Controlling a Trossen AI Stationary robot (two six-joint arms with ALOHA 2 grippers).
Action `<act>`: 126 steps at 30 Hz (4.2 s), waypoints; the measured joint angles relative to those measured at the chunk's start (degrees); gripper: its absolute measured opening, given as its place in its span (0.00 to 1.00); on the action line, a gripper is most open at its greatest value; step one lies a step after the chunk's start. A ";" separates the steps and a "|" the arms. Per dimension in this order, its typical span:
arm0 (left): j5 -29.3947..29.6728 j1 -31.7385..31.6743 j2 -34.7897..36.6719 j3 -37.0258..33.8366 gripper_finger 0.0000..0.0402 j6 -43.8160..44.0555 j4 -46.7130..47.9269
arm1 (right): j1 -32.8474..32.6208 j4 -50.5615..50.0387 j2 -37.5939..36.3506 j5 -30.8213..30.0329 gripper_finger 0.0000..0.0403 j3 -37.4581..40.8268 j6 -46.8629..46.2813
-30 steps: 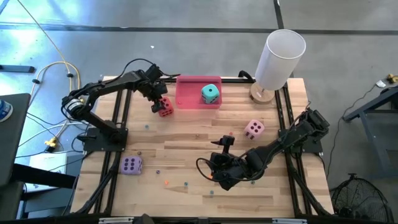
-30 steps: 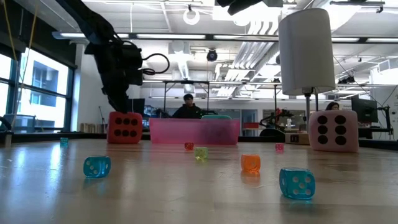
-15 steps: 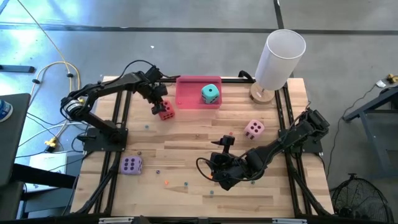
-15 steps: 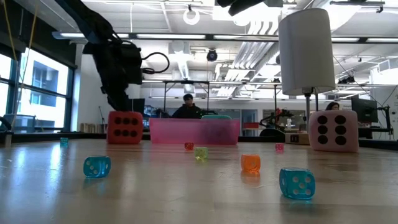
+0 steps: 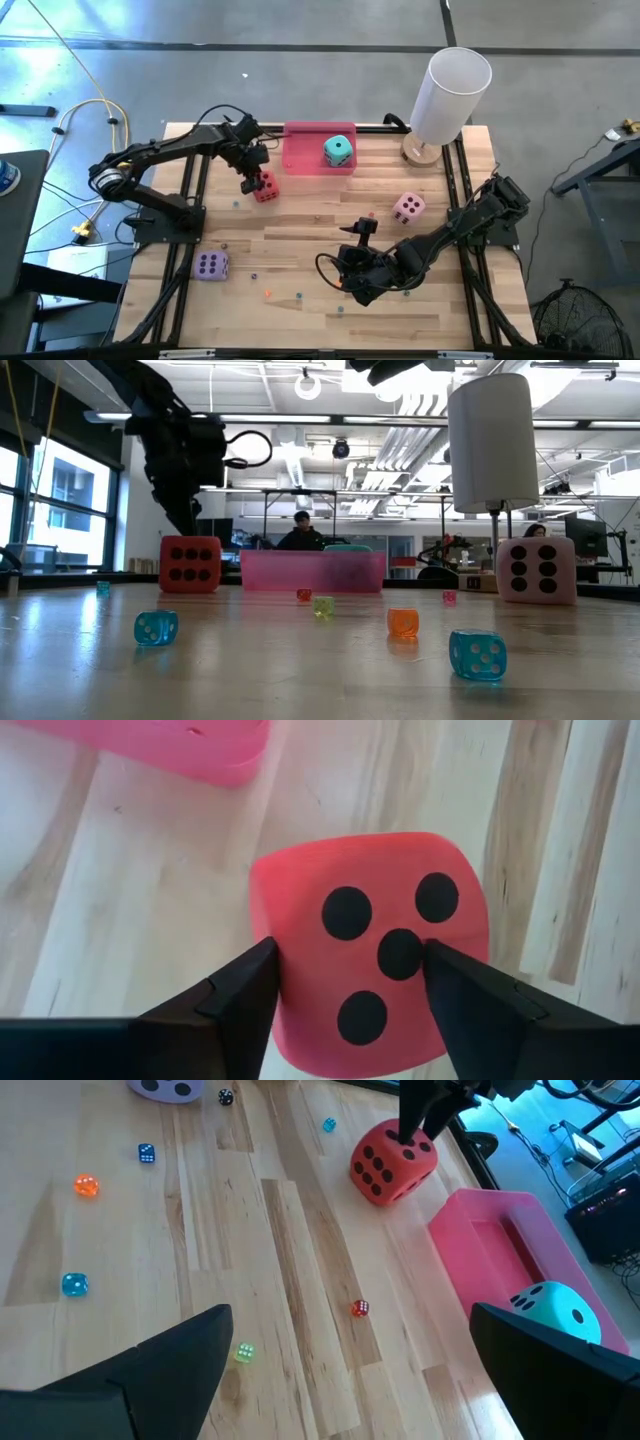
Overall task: Pick & Place Dice
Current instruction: Put the large red dice into the pink bin
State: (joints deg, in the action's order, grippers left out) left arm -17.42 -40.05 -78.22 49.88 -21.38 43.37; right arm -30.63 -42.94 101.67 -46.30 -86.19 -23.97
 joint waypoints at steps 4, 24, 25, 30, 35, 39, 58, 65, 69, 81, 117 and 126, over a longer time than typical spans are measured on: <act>0.23 0.51 0.04 0.10 0.48 -0.23 -0.01 | 0.00 -0.01 0.00 0.01 0.99 0.00 0.01; -3.93 0.63 0.02 0.33 0.38 -1.49 3.21 | 0.04 -0.14 0.00 0.00 0.99 0.00 0.02; -3.93 0.64 0.02 0.46 0.38 -1.49 3.26 | 0.04 -0.15 0.00 0.00 0.99 0.00 0.02; -3.82 2.76 0.00 2.68 0.37 -1.30 3.27 | 0.04 -0.20 0.00 0.00 0.99 0.00 0.02; -3.01 5.60 0.02 5.98 0.37 0.19 3.32 | 0.04 -0.22 0.00 -0.02 0.99 0.00 0.04; -3.17 7.28 0.04 8.48 0.37 1.16 4.02 | 0.04 -0.22 0.00 -0.02 0.99 0.00 0.04; -7.10 9.61 -0.30 10.00 0.38 12.14 0.75 | 0.09 0.12 0.00 0.01 0.99 0.00 -5.36; -9.75 9.26 0.73 10.81 0.38 15.68 -5.70 | 2.46 0.26 0.00 -0.35 0.99 0.00 -10.60; -6.94 8.36 4.48 11.66 0.38 15.14 -6.55 | 2.94 -3.36 -1.06 -5.46 0.99 0.08 -15.88; -26.64 0.02 16.24 5.07 0.38 14.00 -11.13 | -3.59 -28.94 -8.41 -19.79 0.99 0.39 -43.36; -24.15 7.58 20.11 -12.03 0.43 31.31 -46.62 | 5.68 -4.53 -8.26 -7.34 0.99 15.91 -27.84; -26.01 10.14 20.11 -12.03 0.49 26.73 -47.10 | 5.64 -4.37 -8.26 -6.12 0.99 15.91 -27.76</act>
State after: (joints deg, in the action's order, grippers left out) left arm -43.43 -29.91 -58.11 37.85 5.35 -3.74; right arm -24.99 -47.31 93.41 -52.42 -70.28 -51.72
